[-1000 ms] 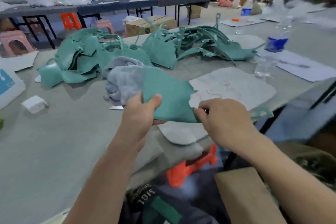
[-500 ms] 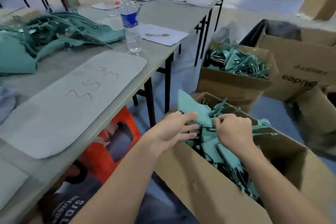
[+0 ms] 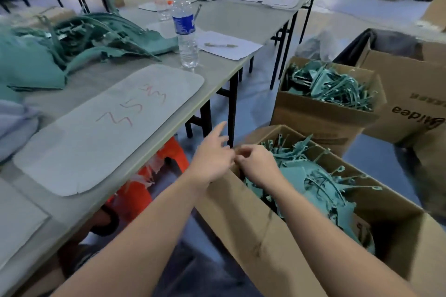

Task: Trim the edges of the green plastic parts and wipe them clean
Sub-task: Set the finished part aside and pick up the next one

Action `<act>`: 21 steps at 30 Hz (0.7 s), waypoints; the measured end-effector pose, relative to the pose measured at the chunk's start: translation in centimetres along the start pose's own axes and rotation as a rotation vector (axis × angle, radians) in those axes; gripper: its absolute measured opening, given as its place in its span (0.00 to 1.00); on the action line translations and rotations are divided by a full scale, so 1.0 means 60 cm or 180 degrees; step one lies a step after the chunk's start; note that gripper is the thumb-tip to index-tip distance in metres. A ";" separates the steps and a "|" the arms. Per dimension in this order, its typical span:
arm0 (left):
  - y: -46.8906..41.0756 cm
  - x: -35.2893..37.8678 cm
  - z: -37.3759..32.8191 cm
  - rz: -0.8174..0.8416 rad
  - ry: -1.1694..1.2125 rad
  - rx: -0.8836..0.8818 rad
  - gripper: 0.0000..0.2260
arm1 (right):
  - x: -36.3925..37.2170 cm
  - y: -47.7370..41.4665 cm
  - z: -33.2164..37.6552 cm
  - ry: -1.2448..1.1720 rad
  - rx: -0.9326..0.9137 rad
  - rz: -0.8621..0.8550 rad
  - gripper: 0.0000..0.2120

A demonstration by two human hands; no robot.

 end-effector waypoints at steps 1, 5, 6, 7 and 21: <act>0.002 -0.033 -0.009 -0.0134 0.0044 0.0131 0.27 | 0.011 -0.001 0.050 -0.0148 -0.0242 -0.0022 0.09; 0.033 -0.198 -0.037 -0.0915 0.0075 0.0258 0.13 | 0.054 0.001 0.234 -0.0510 -0.0856 0.0121 0.12; 0.047 -0.247 -0.043 -0.1183 -0.0025 0.0233 0.12 | 0.073 0.004 0.277 -0.0563 -0.0971 0.0288 0.11; 0.063 -0.293 -0.049 -0.1432 -0.0142 0.0200 0.11 | 0.094 0.008 0.316 -0.0649 -0.1053 0.0511 0.09; 0.374 -0.697 0.197 -0.4155 -0.1435 -0.1690 0.17 | 0.533 0.141 0.637 0.0212 -0.2567 0.2104 0.12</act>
Point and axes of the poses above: each hand's wrist, its own y-axis away from the middle knuckle, its own x-axis out of the palm, z = x × y, the point moved 7 cm from there along -y, towards the middle knuckle, and after that the axes turned 13 degrees about -y, right-handed, at the moved point
